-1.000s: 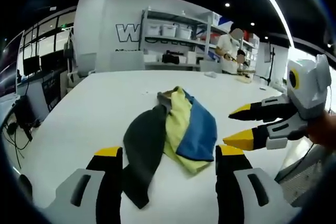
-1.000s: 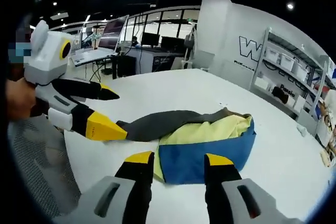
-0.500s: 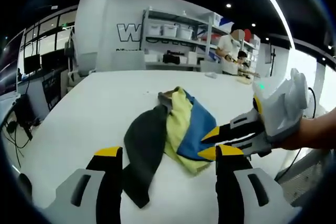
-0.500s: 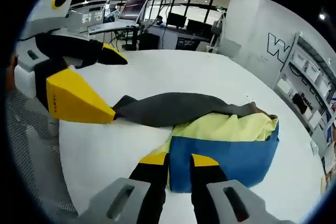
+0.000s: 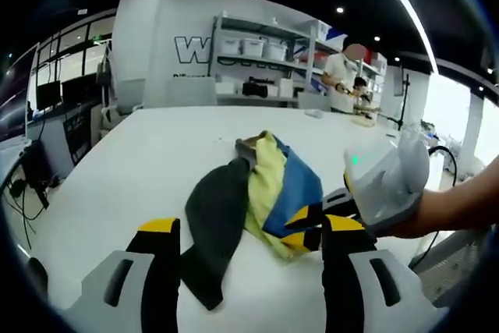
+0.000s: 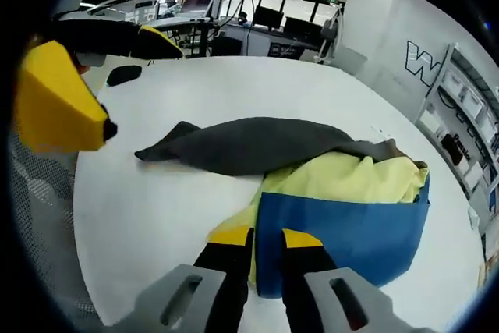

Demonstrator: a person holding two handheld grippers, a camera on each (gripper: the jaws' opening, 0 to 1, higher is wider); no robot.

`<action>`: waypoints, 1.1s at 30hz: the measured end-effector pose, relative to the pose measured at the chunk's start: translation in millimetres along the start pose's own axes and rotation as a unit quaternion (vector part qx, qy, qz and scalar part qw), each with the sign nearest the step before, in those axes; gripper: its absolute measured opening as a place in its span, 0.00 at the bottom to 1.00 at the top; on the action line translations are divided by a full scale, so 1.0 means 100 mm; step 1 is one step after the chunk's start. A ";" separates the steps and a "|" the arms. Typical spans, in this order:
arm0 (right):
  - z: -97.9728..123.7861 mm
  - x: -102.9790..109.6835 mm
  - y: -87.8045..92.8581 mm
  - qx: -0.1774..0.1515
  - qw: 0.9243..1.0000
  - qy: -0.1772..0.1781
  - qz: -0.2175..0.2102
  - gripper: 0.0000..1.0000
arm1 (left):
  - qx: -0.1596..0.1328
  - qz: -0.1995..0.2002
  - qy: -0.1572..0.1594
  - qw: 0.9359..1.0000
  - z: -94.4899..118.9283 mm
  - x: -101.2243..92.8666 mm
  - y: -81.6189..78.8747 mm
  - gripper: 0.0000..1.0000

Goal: Fold the garment on the visible template until the final outline fits inside the template.

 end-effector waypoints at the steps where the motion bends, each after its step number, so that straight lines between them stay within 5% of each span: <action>1: -0.02 0.00 0.01 0.001 1.000 -0.002 -0.001 0.10 | -0.001 0.001 0.000 1.000 0.00 0.00 0.00 0.68; 10: -0.07 -0.02 0.04 -0.003 1.000 -0.002 -0.014 0.08 | 0.002 0.002 0.000 1.000 -0.01 0.01 0.01 0.68; 17: -0.06 0.01 0.06 -0.005 1.000 0.013 0.023 0.00 | 0.004 0.004 0.001 1.000 -0.01 0.02 0.01 0.67; 33: -0.02 -0.03 0.07 -0.014 1.000 0.008 -0.014 0.00 | 0.005 0.003 -0.001 1.000 0.00 0.03 0.01 0.65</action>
Point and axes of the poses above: the point that each gripper's makers call its tool centre point, and the gripper's own axes: z roughly backward along the fingers, x roughly to its left, y roughly out of its underside, the point moved 10 cm from there along z, roughly backward along the fingers, and after that the axes turned 7 degrees about z, right-handed, at the moved point
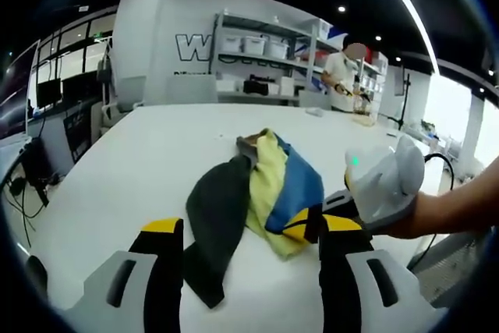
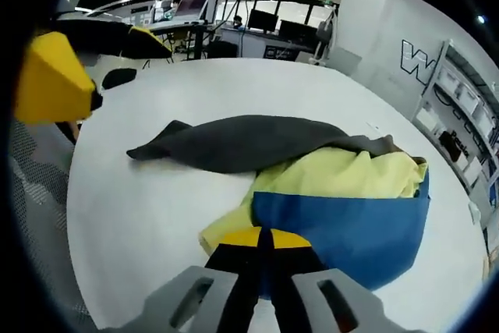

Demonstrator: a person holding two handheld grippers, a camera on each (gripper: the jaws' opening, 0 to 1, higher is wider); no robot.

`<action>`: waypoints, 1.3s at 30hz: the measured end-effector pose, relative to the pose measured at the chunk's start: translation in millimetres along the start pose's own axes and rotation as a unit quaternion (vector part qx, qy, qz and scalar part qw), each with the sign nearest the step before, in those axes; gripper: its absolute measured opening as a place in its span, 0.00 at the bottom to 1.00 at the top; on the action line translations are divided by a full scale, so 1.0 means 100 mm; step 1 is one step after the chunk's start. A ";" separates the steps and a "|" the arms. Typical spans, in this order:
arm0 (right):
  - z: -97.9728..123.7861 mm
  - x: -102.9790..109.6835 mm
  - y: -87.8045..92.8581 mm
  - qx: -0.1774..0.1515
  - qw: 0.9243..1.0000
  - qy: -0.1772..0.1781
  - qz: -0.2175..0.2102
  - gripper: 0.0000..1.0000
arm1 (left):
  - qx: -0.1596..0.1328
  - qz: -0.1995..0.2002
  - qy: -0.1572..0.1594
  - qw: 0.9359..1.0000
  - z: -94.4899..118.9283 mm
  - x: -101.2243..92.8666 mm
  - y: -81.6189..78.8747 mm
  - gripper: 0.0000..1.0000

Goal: Fold the garment on the visible template until the final outline fits inside the template.

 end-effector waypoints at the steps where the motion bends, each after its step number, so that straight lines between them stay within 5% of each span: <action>1: 0.02 -0.01 -0.01 -0.003 1.000 -0.002 -0.008 0.00 | 0.000 0.000 0.000 1.000 0.00 0.00 0.00 0.65; 17: 0.50 -0.40 -0.12 -0.062 0.995 0.051 -0.067 0.00 | 0.006 -0.006 0.006 1.000 -0.01 -0.03 0.01 0.64; 39: 1.00 -1.16 0.32 -0.082 0.966 0.172 -0.173 0.00 | 0.013 -0.012 0.009 1.000 -0.03 -0.05 0.03 0.64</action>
Point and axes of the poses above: the point that each gripper's makers call its tool centre point, and the gripper's own axes: z roughly backward along the fingers, x roughly to its left, y roughly out of its underside, the point moved 10 cm from there along z, roughly backward along the fingers, and after that the axes turned 7 degrees about z, right-handed, at the moved point
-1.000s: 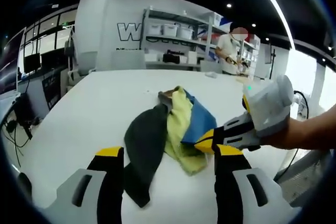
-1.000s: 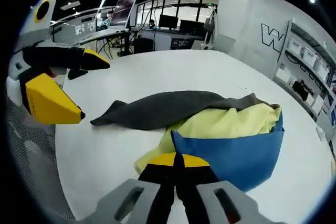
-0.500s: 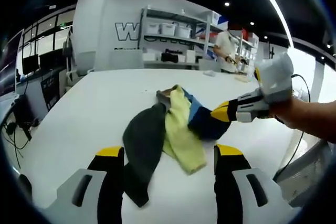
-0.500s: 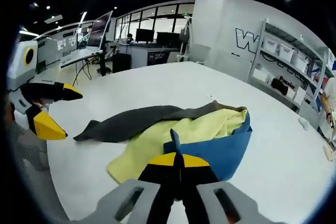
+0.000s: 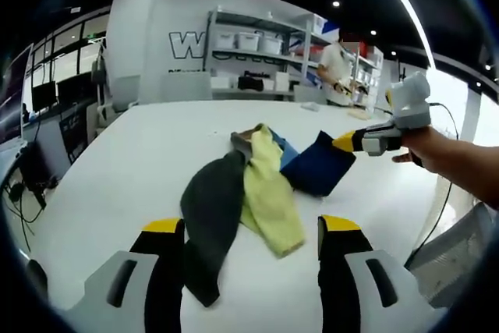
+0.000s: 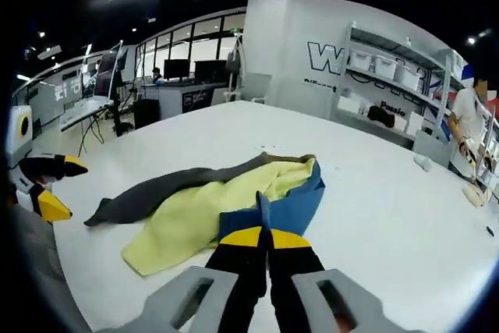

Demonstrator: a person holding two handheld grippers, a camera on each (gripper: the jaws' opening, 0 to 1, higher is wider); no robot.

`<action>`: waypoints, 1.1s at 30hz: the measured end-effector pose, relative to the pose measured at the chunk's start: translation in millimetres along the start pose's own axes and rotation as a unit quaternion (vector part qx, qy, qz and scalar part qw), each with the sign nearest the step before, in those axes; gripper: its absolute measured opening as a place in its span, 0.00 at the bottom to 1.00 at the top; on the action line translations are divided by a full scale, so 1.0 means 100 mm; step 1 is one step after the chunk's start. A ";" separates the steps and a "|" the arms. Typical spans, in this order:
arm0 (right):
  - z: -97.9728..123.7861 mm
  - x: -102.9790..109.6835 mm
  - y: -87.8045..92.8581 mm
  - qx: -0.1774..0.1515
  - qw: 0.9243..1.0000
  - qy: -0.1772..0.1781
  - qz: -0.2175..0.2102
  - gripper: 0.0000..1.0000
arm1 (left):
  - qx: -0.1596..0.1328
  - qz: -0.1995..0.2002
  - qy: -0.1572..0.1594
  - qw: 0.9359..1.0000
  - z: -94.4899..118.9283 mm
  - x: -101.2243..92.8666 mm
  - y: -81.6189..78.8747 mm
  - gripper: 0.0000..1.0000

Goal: Fold the garment on the visible template until the final outline fits inside the template.

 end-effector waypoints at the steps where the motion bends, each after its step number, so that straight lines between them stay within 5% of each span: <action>1: 0.01 -0.06 0.02 -0.001 1.000 0.008 -0.006 0.00 | 0.001 0.000 0.000 1.000 0.00 0.00 0.00 0.64; 20: 0.27 -0.93 0.41 0.002 0.988 0.122 -0.095 0.00 | 0.015 -0.005 0.000 1.000 -0.03 -0.01 0.05 0.63; 31: 0.45 -1.37 0.72 0.005 0.972 0.187 -0.142 0.00 | 0.024 -0.008 0.003 1.000 -0.05 -0.02 0.07 0.63; 33: 0.52 -1.52 0.82 0.005 0.963 0.215 -0.162 0.00 | 0.025 -0.008 0.004 1.000 -0.05 -0.02 0.08 0.63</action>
Point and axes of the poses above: the point that each gripper's makers call its tool centre point, and the gripper's own axes: z roughly backward along the fingers, x roughly to its left, y roughly out of its underside, the point moved 10 cm from there along z, roughly backward along the fingers, and after that the axes turned 7 degrees about z, right-handed, at the moved point
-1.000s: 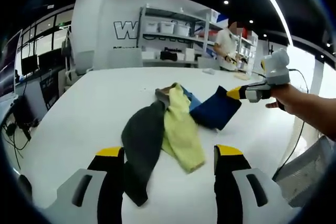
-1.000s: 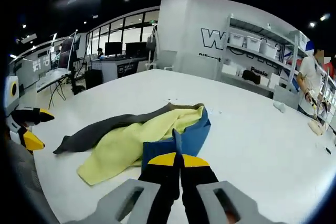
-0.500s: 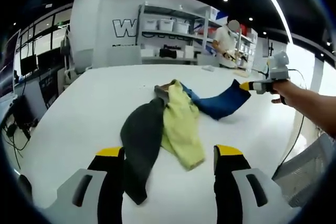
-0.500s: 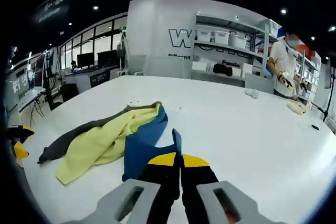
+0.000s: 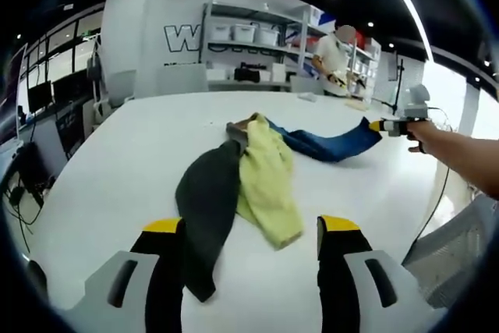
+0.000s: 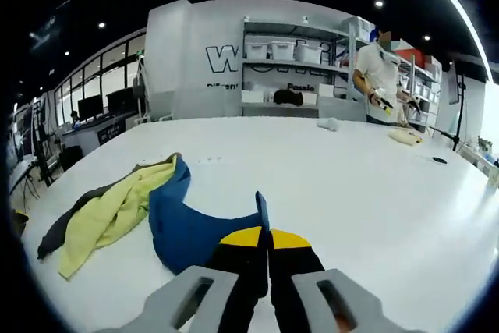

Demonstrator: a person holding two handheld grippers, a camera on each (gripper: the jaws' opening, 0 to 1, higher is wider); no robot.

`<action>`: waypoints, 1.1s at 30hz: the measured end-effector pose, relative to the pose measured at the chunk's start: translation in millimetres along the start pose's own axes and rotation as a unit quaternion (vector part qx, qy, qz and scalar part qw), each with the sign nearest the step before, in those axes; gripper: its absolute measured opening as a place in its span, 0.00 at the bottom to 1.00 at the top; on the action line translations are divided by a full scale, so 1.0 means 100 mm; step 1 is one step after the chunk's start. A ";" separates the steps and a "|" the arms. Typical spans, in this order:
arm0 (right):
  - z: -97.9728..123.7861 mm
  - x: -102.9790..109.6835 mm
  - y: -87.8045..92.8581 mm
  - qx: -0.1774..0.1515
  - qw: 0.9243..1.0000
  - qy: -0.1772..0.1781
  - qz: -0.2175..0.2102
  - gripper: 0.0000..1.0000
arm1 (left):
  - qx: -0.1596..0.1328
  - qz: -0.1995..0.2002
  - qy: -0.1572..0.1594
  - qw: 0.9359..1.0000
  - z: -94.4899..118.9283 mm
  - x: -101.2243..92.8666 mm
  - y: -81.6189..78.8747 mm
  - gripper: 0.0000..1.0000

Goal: Fold the garment on the visible template until the final outline fits inside the template.

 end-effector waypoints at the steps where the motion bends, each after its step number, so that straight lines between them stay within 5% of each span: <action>1: 0.00 -0.02 0.00 -0.001 1.000 0.003 -0.002 0.00 | 0.001 -0.001 0.000 1.000 0.00 0.00 0.00 0.63; 22: -0.07 -0.49 0.09 0.003 0.995 0.102 0.014 0.00 | 0.008 0.001 -0.007 1.000 0.00 0.04 0.03 0.61; 33: -0.24 -0.55 0.13 0.030 0.993 0.109 0.037 0.00 | 0.012 0.002 -0.008 1.000 -0.01 0.05 0.04 0.61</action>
Point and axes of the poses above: the point that each gripper's makers call its tool centre point, and the gripper's own axes: z roughly backward along the fingers, x roughly to its left, y roughly out of its underside, the point moved 10 cm from there along z, roughly backward along the fingers, and after that the axes turned 7 degrees about z, right-handed, at the moved point
